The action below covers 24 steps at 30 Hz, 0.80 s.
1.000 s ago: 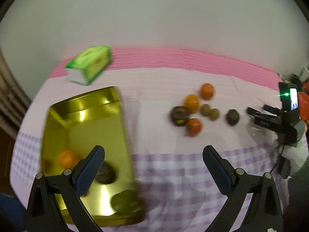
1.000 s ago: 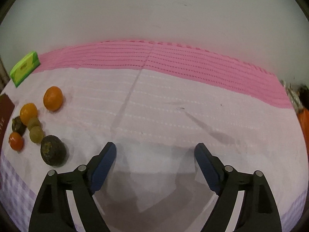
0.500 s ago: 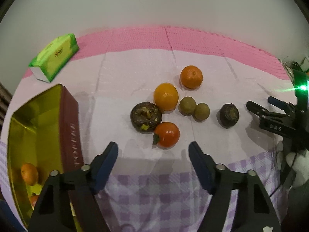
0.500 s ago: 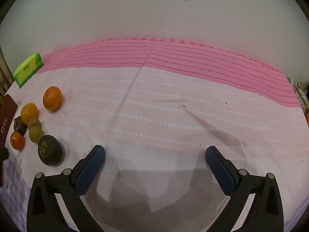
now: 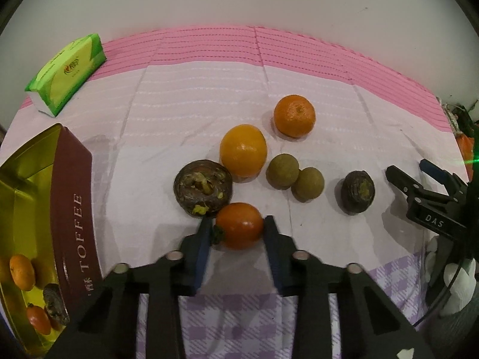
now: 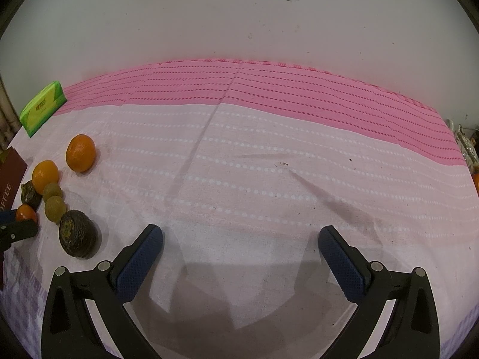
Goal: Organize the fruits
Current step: 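Carry the red tomato into the gold tray and open the left gripper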
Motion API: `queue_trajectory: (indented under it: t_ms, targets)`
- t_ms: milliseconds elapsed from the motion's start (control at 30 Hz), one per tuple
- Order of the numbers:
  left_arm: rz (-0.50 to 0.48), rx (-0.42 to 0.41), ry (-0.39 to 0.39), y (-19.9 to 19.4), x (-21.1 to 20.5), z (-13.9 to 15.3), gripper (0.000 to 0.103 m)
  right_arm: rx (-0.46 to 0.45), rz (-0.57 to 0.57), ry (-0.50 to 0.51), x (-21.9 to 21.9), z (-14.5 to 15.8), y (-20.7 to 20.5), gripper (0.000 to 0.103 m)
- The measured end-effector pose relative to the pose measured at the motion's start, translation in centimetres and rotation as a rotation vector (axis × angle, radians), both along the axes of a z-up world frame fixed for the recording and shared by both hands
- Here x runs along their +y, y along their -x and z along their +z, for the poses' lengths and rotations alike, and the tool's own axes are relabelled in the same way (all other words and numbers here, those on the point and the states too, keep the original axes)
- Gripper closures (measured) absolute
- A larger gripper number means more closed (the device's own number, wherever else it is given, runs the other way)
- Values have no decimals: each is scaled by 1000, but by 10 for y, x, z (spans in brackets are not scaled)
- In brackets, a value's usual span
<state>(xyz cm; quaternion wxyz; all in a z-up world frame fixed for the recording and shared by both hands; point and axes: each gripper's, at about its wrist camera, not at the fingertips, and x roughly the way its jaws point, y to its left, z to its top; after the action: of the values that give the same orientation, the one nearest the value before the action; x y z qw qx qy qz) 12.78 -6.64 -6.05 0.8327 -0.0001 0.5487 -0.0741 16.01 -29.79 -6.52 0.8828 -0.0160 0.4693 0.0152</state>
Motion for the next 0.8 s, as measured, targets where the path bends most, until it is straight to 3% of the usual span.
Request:
queue_trajectory:
  t_ms: [367,800]
  targets:
    - [-5,-7,32,22,8,13,75,1,0,1,0,0,0,0]
    - [45,-96,36,62,55,56,75,1,2,1,1,0,0,0]
